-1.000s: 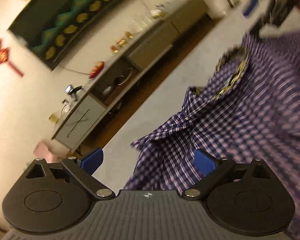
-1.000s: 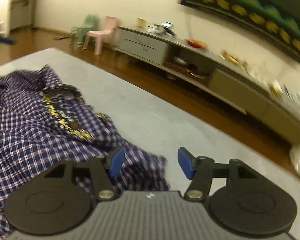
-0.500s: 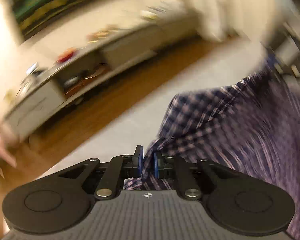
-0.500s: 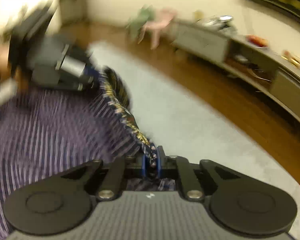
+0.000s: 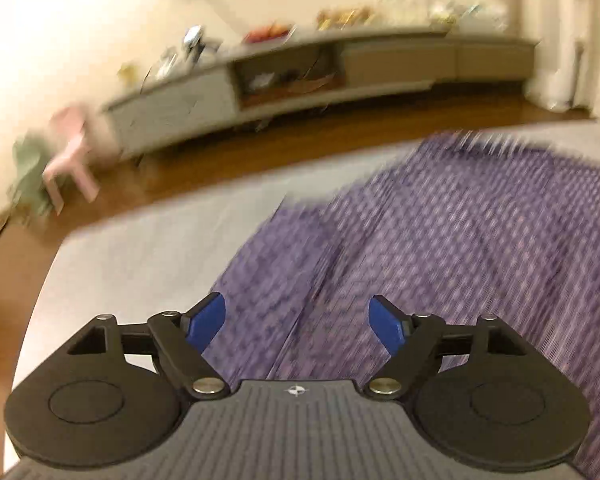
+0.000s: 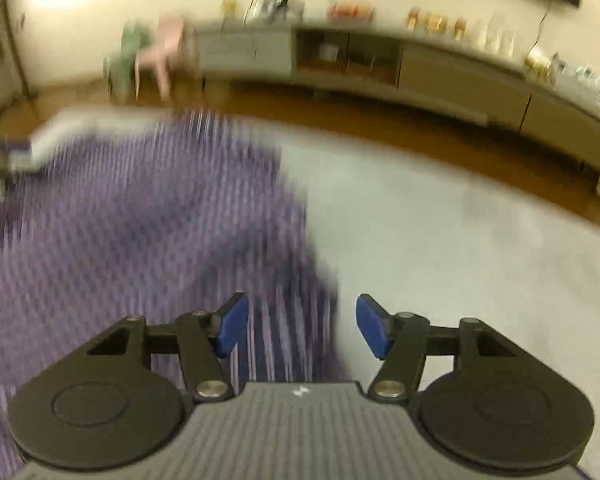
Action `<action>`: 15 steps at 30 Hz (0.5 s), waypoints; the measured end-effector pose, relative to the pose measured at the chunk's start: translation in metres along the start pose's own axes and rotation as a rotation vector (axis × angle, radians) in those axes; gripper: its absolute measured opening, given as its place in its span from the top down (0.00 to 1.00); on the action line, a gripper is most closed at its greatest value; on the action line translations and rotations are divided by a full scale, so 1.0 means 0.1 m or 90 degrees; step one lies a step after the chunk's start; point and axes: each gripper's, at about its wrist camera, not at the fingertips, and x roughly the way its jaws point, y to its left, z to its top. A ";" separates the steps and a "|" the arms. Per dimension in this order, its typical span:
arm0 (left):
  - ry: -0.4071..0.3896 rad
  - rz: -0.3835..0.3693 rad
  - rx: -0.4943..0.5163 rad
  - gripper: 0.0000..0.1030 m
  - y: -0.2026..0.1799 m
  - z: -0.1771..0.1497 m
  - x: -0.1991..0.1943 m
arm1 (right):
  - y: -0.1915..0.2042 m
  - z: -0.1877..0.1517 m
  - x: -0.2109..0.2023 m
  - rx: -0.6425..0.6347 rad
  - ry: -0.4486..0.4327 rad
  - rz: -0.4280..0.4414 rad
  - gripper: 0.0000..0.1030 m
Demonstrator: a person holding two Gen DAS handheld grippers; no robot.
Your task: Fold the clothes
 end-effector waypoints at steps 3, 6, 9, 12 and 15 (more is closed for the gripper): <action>0.030 -0.009 -0.056 0.22 0.14 -0.17 -0.01 | 0.14 -0.30 -0.07 -0.032 0.026 -0.008 0.69; 0.042 -0.011 -0.074 0.22 0.15 -0.19 0.00 | 0.22 -0.39 -0.13 -0.065 0.030 -0.028 0.98; 0.037 -0.014 -0.092 0.22 0.16 -0.22 -0.03 | 0.17 -0.40 -0.12 -0.107 0.041 -0.105 0.98; 0.040 -0.021 -0.110 0.21 0.21 -0.37 -0.21 | 0.00 -0.42 -0.06 -0.114 0.051 -0.219 0.98; 0.051 -0.037 -0.126 0.21 0.24 -0.46 -0.27 | -0.08 -0.41 -0.02 -0.121 0.070 -0.301 0.92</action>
